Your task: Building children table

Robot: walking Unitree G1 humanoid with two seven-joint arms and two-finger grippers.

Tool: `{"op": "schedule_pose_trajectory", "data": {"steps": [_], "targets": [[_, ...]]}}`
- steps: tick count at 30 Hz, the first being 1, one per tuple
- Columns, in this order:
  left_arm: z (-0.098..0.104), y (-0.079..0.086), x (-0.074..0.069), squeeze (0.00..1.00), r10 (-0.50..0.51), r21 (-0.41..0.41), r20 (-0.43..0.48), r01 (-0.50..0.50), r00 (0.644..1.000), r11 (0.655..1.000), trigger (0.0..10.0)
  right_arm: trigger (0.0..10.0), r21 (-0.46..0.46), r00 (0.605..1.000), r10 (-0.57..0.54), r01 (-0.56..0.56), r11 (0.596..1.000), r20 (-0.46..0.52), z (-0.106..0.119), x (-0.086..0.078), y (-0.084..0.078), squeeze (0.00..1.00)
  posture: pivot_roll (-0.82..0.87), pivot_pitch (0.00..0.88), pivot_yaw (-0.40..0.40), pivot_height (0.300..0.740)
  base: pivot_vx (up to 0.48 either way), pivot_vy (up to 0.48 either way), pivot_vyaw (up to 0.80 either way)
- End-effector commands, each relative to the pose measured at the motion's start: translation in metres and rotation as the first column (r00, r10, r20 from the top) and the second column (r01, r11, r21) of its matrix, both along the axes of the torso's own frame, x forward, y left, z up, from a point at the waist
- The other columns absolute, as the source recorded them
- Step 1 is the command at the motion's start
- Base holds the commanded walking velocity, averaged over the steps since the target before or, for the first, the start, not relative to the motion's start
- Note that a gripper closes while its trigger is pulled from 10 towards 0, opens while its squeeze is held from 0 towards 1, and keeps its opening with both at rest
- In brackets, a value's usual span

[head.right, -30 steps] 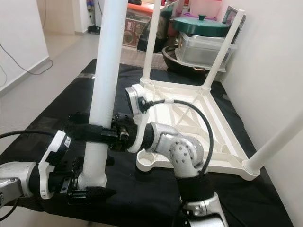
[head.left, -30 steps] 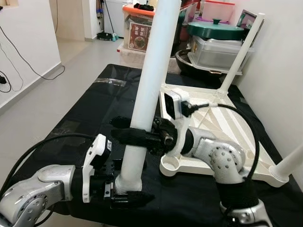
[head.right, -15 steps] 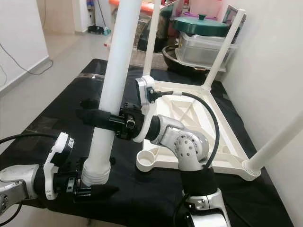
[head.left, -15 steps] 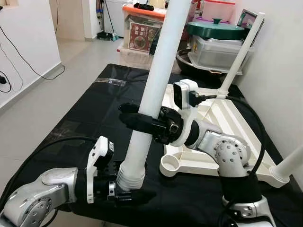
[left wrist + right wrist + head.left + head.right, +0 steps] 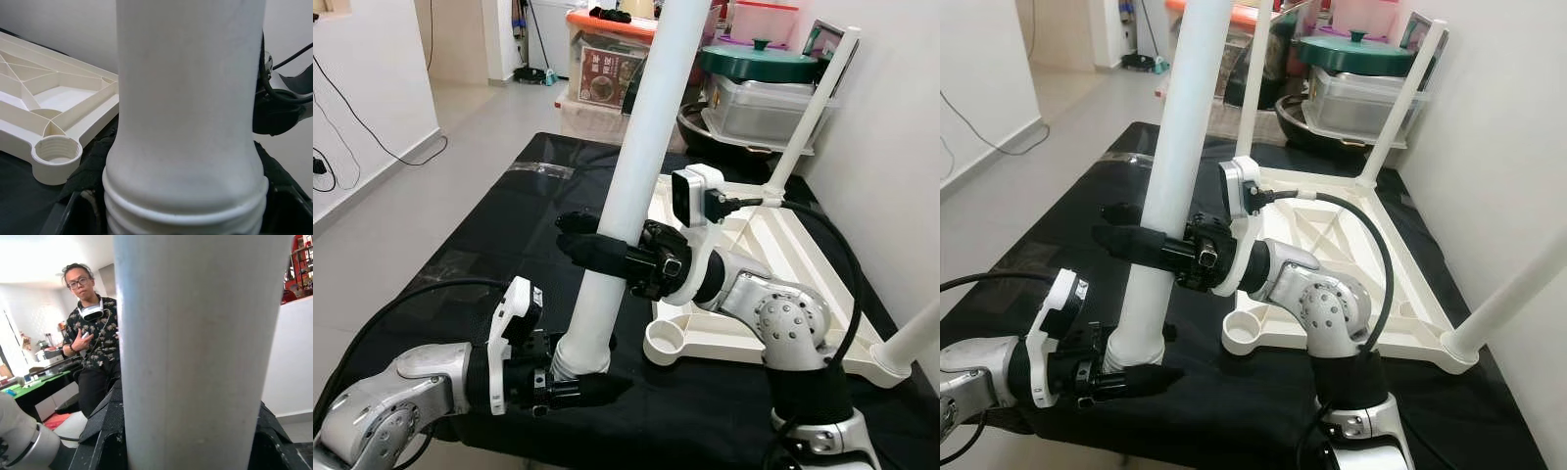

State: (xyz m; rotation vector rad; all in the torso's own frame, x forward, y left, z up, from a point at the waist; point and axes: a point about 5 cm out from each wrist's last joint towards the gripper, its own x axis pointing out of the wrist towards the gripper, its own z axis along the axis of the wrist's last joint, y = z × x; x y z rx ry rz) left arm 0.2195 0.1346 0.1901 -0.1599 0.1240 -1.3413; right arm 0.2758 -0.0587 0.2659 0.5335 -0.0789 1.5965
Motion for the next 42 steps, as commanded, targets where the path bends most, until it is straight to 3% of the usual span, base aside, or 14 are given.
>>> {"op": "schedule_pose_trajectory", "data": {"steps": [1, 3, 4, 8, 9, 13, 14, 15, 18, 23, 24, 26, 31, 42], "targets": [[0.002, -0.001, 0.002, 0.00, 0.022, -0.009, 0.022, -0.022, 1.000, 1.000, 10.0, 10.0, -0.047, 0.995, -0.099, 0.097, 0.994, -0.025, -0.006, 0.007, 0.001, 0.00, 0.10, 0.000, -0.104, 0.740, 0.000, 0.000, 0.00], [0.002, -0.001, 0.002, 0.00, 0.022, -0.009, 0.022, -0.022, 1.000, 1.000, 10.0, 10.0, -0.047, 0.995, -0.099, 0.097, 0.994, -0.025, -0.006, 0.007, 0.001, 0.00, 0.10, 0.000, -0.104, 0.740, 0.000, 0.000, 0.00], [0.002, -0.001, 0.004, 0.00, 0.038, 0.000, 0.029, -0.038, 0.999, 0.999, 10.0, 10.0, -0.064, 0.983, -0.180, 0.176, 0.982, -0.048, -0.009, 0.014, 0.002, 1.00, 0.10, 0.000, -0.104, 0.740, 0.000, 0.000, 0.00], [0.004, 0.005, 0.010, 0.00, 0.102, 0.015, 0.063, -0.103, 0.993, 0.995, 10.0, 10.0, -0.117, 0.888, -0.446, 0.433, 0.894, -0.115, -0.012, 0.035, -0.002, 1.00, 0.11, 0.000, -0.106, 0.740, 0.000, 0.000, 0.00], [0.006, 0.010, 0.013, 0.00, 0.141, 0.044, 0.089, -0.145, 0.986, 0.988, 10.0, 10.0, -0.149, 0.845, -0.524, 0.507, 0.849, -0.108, -0.013, 0.039, -0.006, 0.00, 0.11, 0.000, -0.106, 0.740, 0.000, 0.000, 0.00], [0.006, 0.018, 0.020, 0.00, 0.225, 0.124, 0.147, -0.244, 0.963, 0.962, 10.0, 10.0, -0.201, 0.771, -0.624, 0.596, 0.777, -0.128, -0.015, 0.044, -0.013, 0.00, 0.11, 0.000, -0.108, 0.740, 0.000, 0.000, 0.00], [0.000, 0.030, 0.034, 0.00, 0.375, 0.254, 0.270, -0.441, 0.887, 0.861, 10.0, 10.0, -0.248, 0.699, -0.689, 0.645, 0.723, -0.190, -0.019, 0.046, -0.018, 0.00, 0.11, 0.000, -0.105, 0.740, 0.000, 0.000, 0.00], [-0.002, 0.034, 0.039, 0.00, 0.416, 0.283, 0.316, -0.503, 0.853, 0.816, 10.0, 10.0, -0.262, 0.677, -0.702, 0.652, 0.712, -0.222, -0.021, 0.046, -0.019, 0.00, 0.11, 0.000, -0.105, 0.740, 0.000, 0.000, 0.00], [-0.003, 0.036, 0.048, 0.00, 0.510, 0.273, 0.333, -0.599, 0.793, 0.753, 10.0, 10.0, -0.277, 0.651, -0.708, 0.651, 0.706, -0.275, -0.024, 0.045, -0.016, 0.00, 0.10, 0.000, -0.108, 0.740, 0.000, 0.000, 0.00], [-0.004, 0.035, 0.053, 0.00, 0.547, 0.265, 0.351, -0.641, 0.760, 0.720, 10.0, 10.0, -0.282, 0.631, -0.711, 0.653, 0.703, -0.311, -0.026, 0.045, -0.013, 0.00, 0.10, 0.000, -0.110, 0.740, 0.000, 0.000, 0.00], [-0.008, 0.030, 0.060, 0.00, 0.587, 0.257, 0.366, -0.684, 0.723, 0.683, 10.0, 10.0, -0.287, 0.614, -0.695, 0.636, 0.716, -0.373, -0.030, 0.043, -0.005, 0.00, 0.11, 0.000, -0.111, 0.740, 0.000, 0.000, 0.00], [-0.008, 0.030, 0.060, 0.00, 0.587, 0.257, 0.366, -0.684, 0.723, 0.683, 10.0, 10.0, -0.287, 0.614, -0.695, 0.636, 0.716, -0.373, -0.030, 0.043, -0.005, 0.00, 0.11, 0.000, -0.111, 0.740, 0.000, 0.000, 0.00], [-0.018, -0.008, 0.074, 0.00, 0.535, 0.256, 0.455, -0.681, 0.711, 0.686, 10.0, 10.0, -0.326, 0.579, -0.617, 0.532, 0.781, -0.533, -0.048, 0.031, 0.033, 0.00, 0.10, 0.000, -0.116, 0.740, 0.000, 0.000, 0.00], [-0.030, -0.032, 0.071, 0.00, 0.430, 0.304, 0.526, -0.635, 0.733, 0.710, 10.0, 10.0, -0.395, 0.477, -0.680, 0.568, 0.722, -0.557, -0.050, 0.039, 0.036, 0.00, 0.09, 0.000, -0.110, 0.740, 0.000, 0.000, 0.00]]}}
